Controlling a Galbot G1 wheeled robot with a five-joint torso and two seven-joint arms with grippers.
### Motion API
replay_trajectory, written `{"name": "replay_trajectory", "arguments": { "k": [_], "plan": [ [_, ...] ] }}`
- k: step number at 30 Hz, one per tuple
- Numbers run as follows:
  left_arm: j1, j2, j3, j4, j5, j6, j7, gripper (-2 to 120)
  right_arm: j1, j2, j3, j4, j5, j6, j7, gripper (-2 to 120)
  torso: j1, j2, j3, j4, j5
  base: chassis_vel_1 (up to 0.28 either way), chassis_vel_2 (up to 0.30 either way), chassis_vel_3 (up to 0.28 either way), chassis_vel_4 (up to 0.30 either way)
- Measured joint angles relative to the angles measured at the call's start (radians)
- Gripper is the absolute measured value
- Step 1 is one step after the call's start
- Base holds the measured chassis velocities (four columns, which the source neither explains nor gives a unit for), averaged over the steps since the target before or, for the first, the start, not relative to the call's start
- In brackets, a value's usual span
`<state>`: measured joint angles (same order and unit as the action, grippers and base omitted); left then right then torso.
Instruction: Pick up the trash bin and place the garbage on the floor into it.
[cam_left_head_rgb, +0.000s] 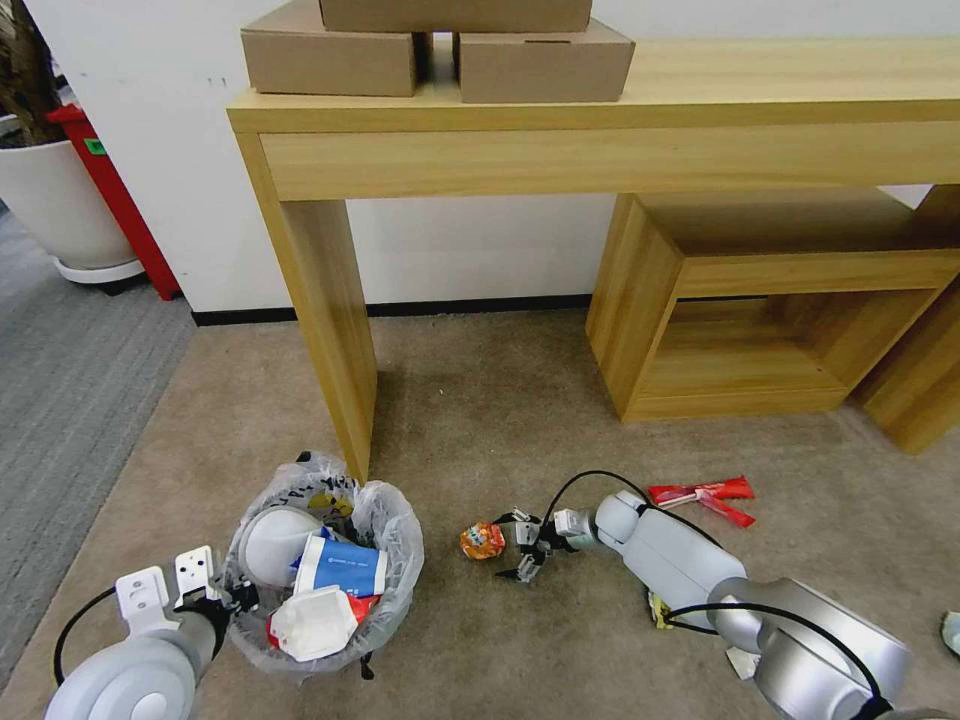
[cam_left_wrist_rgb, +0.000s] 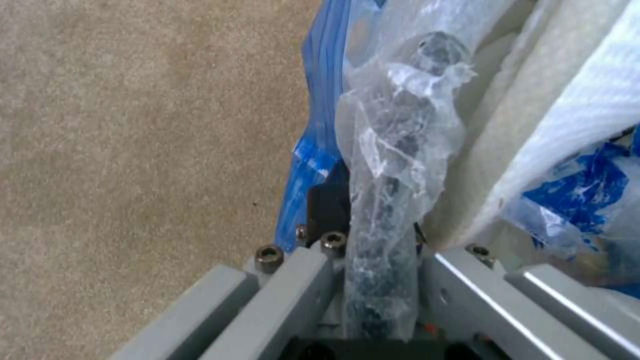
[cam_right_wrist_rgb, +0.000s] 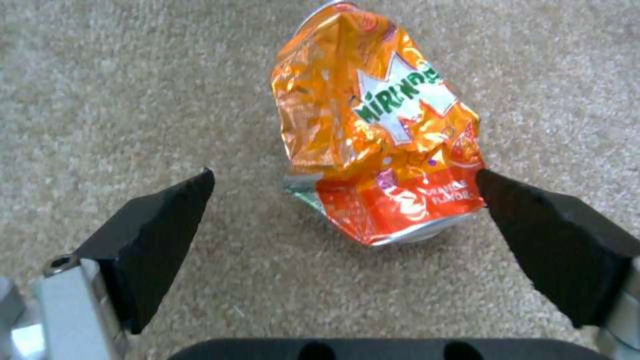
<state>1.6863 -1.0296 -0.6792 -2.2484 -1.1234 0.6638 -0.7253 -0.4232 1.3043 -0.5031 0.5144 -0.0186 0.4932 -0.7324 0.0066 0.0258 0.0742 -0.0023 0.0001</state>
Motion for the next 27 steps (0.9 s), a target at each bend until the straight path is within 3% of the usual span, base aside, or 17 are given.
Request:
{"name": "replay_trajectory", "arguments": {
  "k": [27],
  "plan": [
    [0.004, -0.008, 0.002, 0.0, 0.02, -0.001, 0.021, 0, 0.049, 0.021, -0.014, -0.023, 0.028, -0.001, 0.014, 100, 0.0, 0.0, 0.0, 0.0001, -0.0001, 0.0, 0.0, 0.0, 0.0]
  ]
}}
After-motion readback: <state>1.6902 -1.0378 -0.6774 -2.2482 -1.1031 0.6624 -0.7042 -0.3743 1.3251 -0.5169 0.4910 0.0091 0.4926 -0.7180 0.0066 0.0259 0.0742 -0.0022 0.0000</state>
